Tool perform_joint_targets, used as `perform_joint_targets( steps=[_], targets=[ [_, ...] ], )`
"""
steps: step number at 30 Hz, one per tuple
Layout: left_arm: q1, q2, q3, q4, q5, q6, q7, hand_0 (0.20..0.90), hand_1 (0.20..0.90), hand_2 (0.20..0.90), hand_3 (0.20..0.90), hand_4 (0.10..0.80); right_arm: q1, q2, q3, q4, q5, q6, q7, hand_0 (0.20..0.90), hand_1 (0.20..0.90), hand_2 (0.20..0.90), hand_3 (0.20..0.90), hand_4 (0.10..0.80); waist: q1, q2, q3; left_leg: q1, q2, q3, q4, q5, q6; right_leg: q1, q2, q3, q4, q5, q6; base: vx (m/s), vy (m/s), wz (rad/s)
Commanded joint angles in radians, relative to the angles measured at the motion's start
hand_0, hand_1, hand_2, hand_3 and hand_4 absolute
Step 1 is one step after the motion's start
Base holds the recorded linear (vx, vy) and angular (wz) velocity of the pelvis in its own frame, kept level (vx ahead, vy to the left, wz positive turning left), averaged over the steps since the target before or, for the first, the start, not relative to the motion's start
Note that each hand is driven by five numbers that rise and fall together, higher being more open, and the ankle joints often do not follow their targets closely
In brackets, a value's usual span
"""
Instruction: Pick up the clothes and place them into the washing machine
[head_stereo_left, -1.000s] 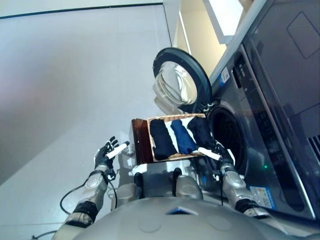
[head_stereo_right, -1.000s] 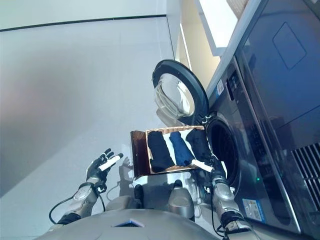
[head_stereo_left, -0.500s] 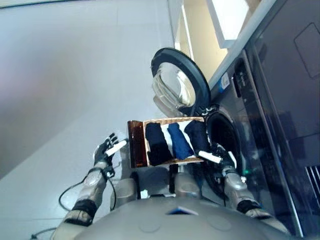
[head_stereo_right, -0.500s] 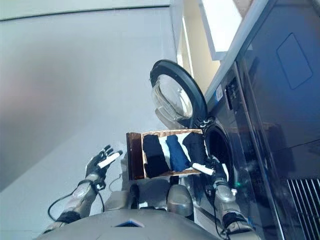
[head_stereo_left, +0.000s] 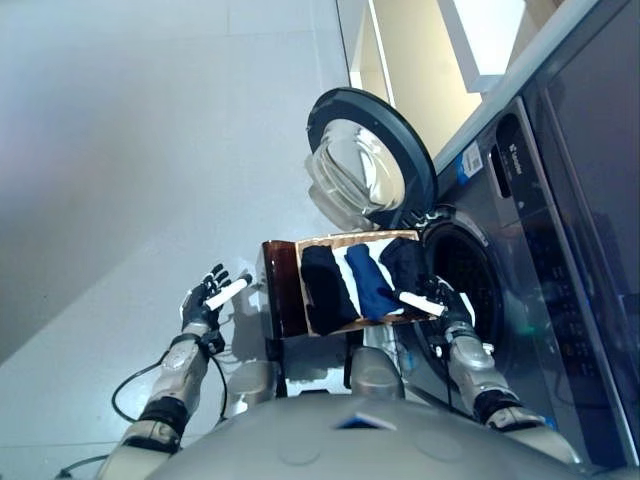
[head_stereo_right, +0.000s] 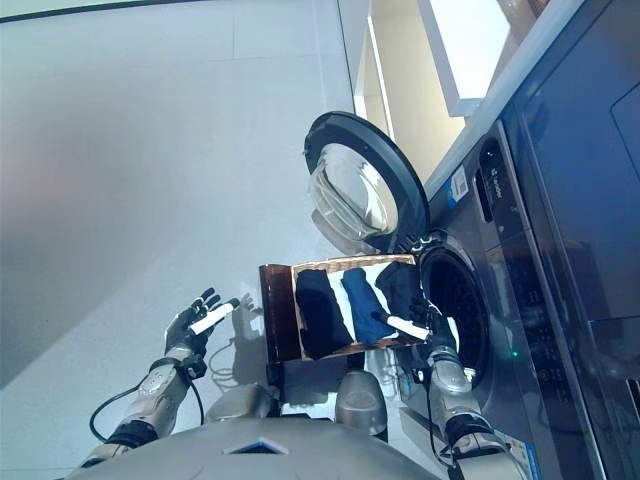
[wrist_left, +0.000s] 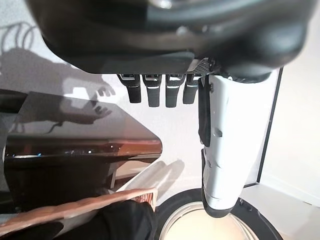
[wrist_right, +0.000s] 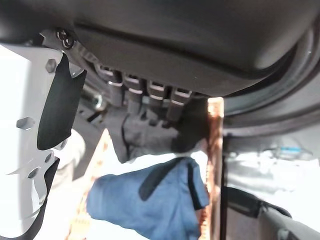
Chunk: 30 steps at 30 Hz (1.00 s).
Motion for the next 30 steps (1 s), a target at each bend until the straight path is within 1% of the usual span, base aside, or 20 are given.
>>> perform_joint_targets(
  steps=[1,2,4,6,14,18,20,21,23,24,27,30],
  targets=[
    [-0.024,0.023,0.029,-0.129,0.000,-0.069,-0.005,0.900,0.900,0.900,0.900,0.800,-0.051,-0.054,-0.002,-0.043,-0.064,-0.037,-0.045,0.900,0.900,0.900,0.900,0.800,0.017,-0.005,-0.009,-0.014,0.022,0.017,0.036,-0.041,-0.051,-0.044,-0.045,-0.003,0.072,0.012,0.036,0.069,-0.032,-0.03],
    [-0.021,0.021,0.034,-0.124,0.001,-0.067,-0.006,0.900,0.900,0.900,0.900,0.800,-0.057,-0.058,0.003,-0.015,-0.107,-0.032,-0.059,0.900,0.900,0.900,0.900,0.800,0.018,-0.006,-0.012,-0.002,0.027,0.018,0.031,-0.044,-0.053,-0.034,-0.045,-0.012,0.067,0.010,0.037,0.081,-0.039,-0.02],
    [-0.019,0.019,0.038,-0.124,0.002,-0.066,-0.005,0.900,0.900,0.900,0.900,0.800,-0.063,-0.061,0.006,-0.015,-0.123,-0.030,-0.064,0.900,0.900,0.900,0.900,0.800,0.017,-0.006,-0.010,0.002,0.029,0.018,0.030,-0.045,-0.054,-0.032,-0.044,-0.014,0.065,0.009,0.038,0.028,-0.015,0.00],
    [-0.027,0.016,0.043,-0.113,0.005,-0.067,-0.007,0.900,0.900,0.900,0.900,0.800,-0.081,-0.079,0.016,0.004,-0.181,-0.019,-0.074,0.900,0.900,0.900,0.900,0.800,0.014,-0.005,-0.005,0.002,0.032,0.014,0.022,-0.042,-0.058,-0.034,-0.042,-0.013,0.064,0.007,0.040,0.000,0.000,0.00],
    [-0.034,0.019,0.022,-0.124,0.007,-0.066,-0.012,0.900,0.900,0.900,0.900,0.800,-0.109,-0.128,0.044,0.043,-0.298,0.012,-0.092,0.900,0.900,0.900,0.900,0.800,0.013,0.003,0.007,-0.005,0.031,0.004,0.017,-0.042,-0.058,-0.051,-0.046,-0.016,0.073,0.004,0.043,0.000,0.000,0.00],
    [-0.054,0.022,0.007,-0.120,-0.004,-0.068,-0.012,0.900,0.900,0.900,0.900,0.800,-0.168,-0.134,0.085,0.122,-0.319,0.024,-0.093,0.900,0.900,0.900,0.900,0.800,0.020,0.008,0.024,-0.031,0.024,-0.001,0.035,-0.049,-0.054,-0.071,-0.054,-0.016,0.080,0.007,0.044,-0.038,0.007,0.01],
    [-0.078,0.026,-0.016,-0.133,-0.017,-0.073,-0.009,0.900,0.900,0.900,0.900,0.800,-0.241,-0.134,0.114,0.216,-0.324,0.038,-0.101,0.900,0.900,0.900,0.900,0.800,0.033,0.014,0.046,-0.077,0.018,-0.009,0.067,-0.052,-0.053,-0.100,-0.064,-0.016,0.088,0.013,0.044,-0.094,0.010,0.04],
    [-0.078,0.026,-0.016,-0.133,-0.017,-0.073,-0.009,0.900,0.900,0.900,0.900,0.800,-0.242,-0.134,0.114,0.217,-0.324,0.037,-0.101,0.900,0.900,0.900,0.900,0.800,0.033,0.014,0.045,-0.079,0.018,-0.009,0.068,-0.052,-0.053,-0.102,-0.064,-0.016,0.088,0.013,0.044,-0.096,0.011,0.04],
    [-0.089,0.039,-0.038,-0.170,-0.024,-0.074,-0.014,0.900,0.900,0.900,0.900,0.800,-0.308,-0.142,0.140,0.312,-0.355,0.061,-0.111,0.900,0.900,0.900,0.900,0.800,0.048,0.022,0.066,-0.131,0.010,-0.023,0.110,-0.058,-0.050,-0.128,-0.073,-0.021,0.099,0.018,0.043,-0.082,0.004,0.05],
    [-0.089,0.039,-0.037,-0.170,-0.024,-0.074,-0.014,0.900,0.900,0.900,0.900,0.800,-0.309,-0.142,0.140,0.313,-0.355,0.061,-0.111,0.900,0.900,0.900,0.900,0.800,0.047,0.022,0.066,-0.133,0.010,-0.024,0.112,-0.058,-0.050,-0.130,-0.073,-0.021,0.100,0.018,0.043,-0.080,0.007,0.11],
    [-0.094,0.056,-0.052,-0.214,-0.042,-0.075,-0.027,0.900,0.900,0.900,0.900,0.800,-0.372,-0.158,0.132,0.389,-0.363,0.080,-0.126,0.900,0.900,0.900,0.900,0.800,0.063,0.038,0.093,-0.197,-0.006,-0.042,0.163,-0.066,-0.046,-0.164,-0.086,-0.030,0.121,0.020,0.042,-0.064,0.018,0.25],
    [-0.096,0.062,-0.061,-0.231,-0.044,-0.076,-0.031,0.900,0.900,0.900,0.900,0.800,-0.378,-0.166,0.129,0.401,-0.366,0.086,-0.135,0.900,0.900,0.900,0.900,0.800,0.067,0.043,0.099,-0.234,-0.013,-0.048,0.193,-0.076,-0.044,-0.185,-0.092,-0.031,0.131,0.020,0.041,-0.026,0.026,0.13]
  ],
)
